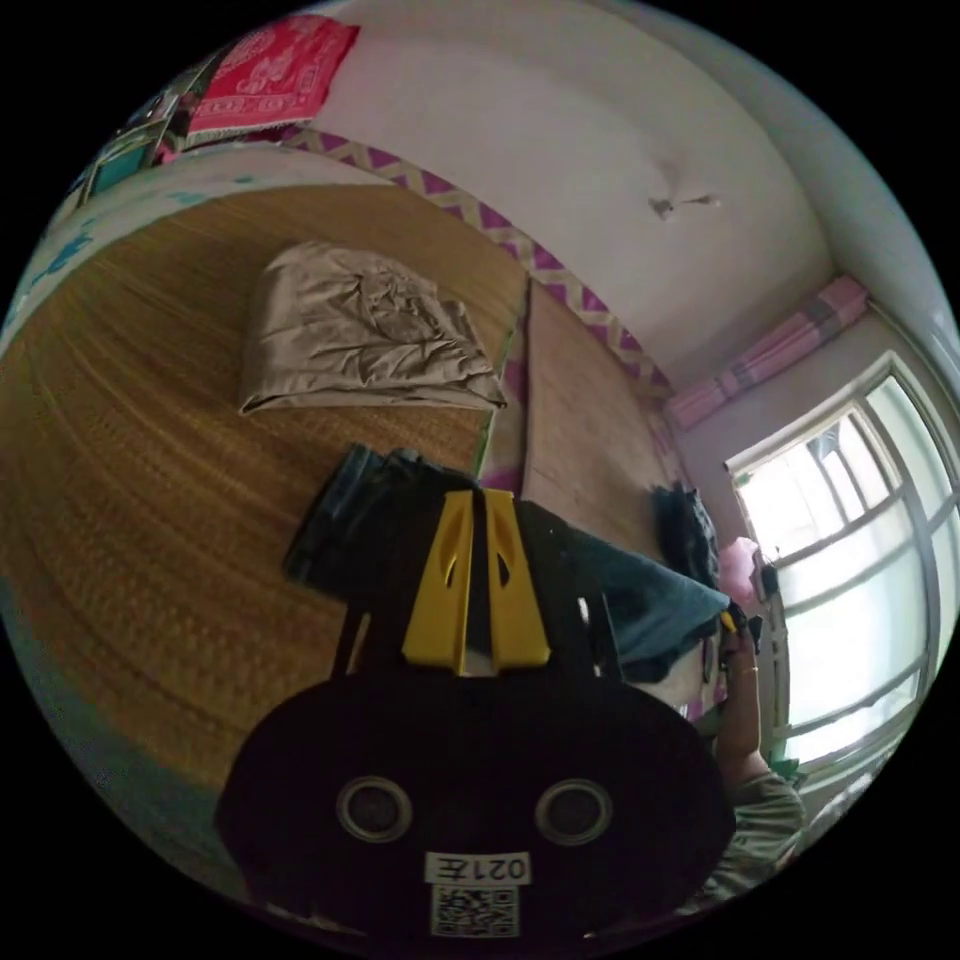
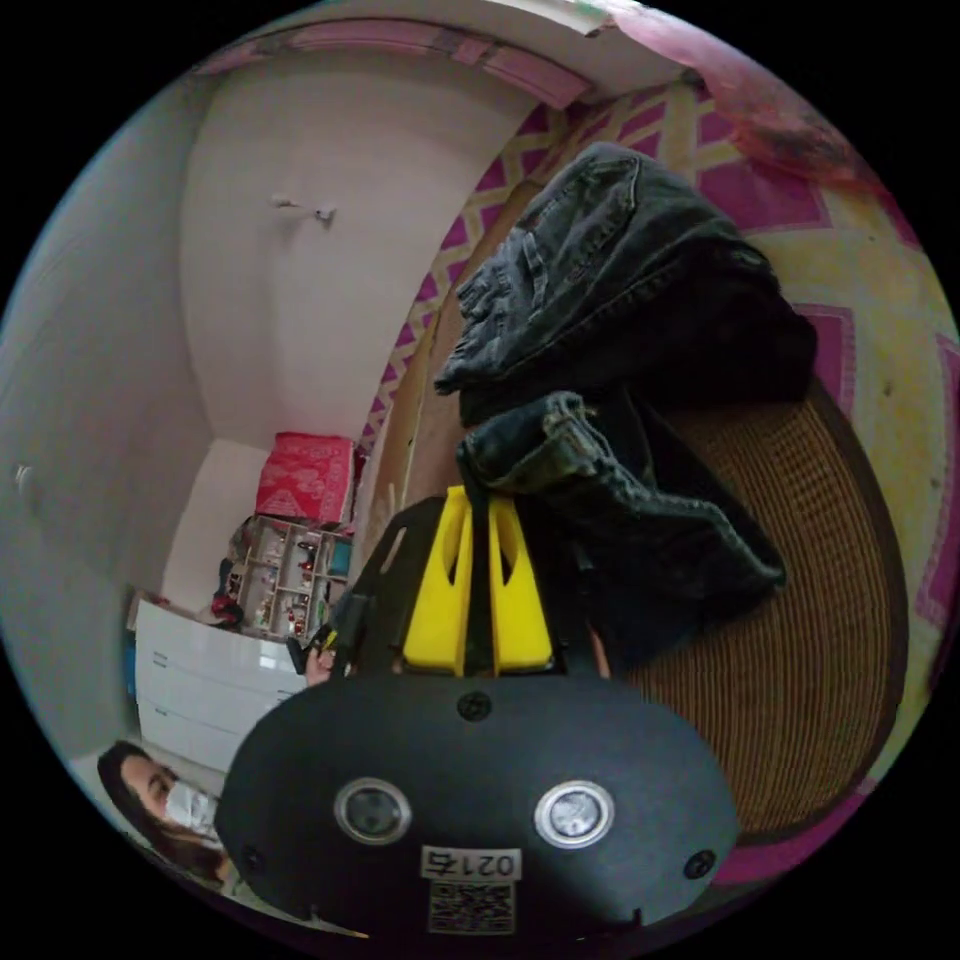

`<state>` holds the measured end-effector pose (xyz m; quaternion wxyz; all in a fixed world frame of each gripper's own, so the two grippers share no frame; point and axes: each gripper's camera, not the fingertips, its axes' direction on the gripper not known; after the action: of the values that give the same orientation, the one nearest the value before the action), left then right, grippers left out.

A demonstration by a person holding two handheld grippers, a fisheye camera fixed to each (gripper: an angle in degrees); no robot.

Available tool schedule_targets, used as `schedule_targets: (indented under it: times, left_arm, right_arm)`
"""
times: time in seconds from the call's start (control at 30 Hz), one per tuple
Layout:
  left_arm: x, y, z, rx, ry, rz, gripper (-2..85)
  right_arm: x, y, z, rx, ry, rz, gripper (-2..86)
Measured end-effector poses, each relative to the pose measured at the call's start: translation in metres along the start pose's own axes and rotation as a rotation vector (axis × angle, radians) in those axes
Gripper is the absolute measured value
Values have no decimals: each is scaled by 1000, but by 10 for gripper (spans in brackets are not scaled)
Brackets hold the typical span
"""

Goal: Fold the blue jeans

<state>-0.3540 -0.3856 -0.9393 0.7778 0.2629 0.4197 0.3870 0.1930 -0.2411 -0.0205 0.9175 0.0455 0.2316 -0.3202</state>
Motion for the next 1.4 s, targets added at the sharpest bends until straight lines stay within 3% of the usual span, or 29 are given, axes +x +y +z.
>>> schedule_targets:
  times: [0.13, 0.27, 0.4, 0.53, 0.6, 0.7, 0.8, 0.97, 1.13, 1.23, 1.4]
  left_arm:
    - [-19, -23, 79, -48, 52, -65, 36]
    - [-19, -9, 81, -10, 95, -48, 50]
    - [27, 20, 88, -82, -60, 193, 58]
    - [83, 47, 130, -173, -313, 453, 54]
    - [89, 54, 152, -228, -448, 467, 38]
    - [87, 62, 154, -199, -412, 428, 3]
    - [86, 68, 155, -227, -444, 416, -6]
    - [76, 74, 140, -76, -501, 306, -2]
    - [43, 53, 131, 54, -390, 112, 67]
    - [37, 33, 150, 26, -324, 137, 73]
    - [43, 14, 176, -106, -367, 209, 4]
  right_arm:
    - [41, -12, 74, -28, 81, 75, 74]
    - [40, 23, 87, 7, 64, -6, 74]
    - [-17, 96, 117, -66, 148, -336, 55]
    - [-84, 196, 212, -337, 171, -722, 16]
    - [-98, 239, 258, -426, 265, -842, 6]
    - [-90, 303, 314, -605, 374, -925, -2]
    - [-87, 348, 308, -511, 425, -1009, -5]
    - [-64, 378, 313, -421, 384, -948, -6]
    - [-49, 389, 327, -413, 339, -877, -6]
    - [-44, 398, 334, -408, 345, -875, -6]
    - [-34, 405, 342, -411, 326, -850, -6]
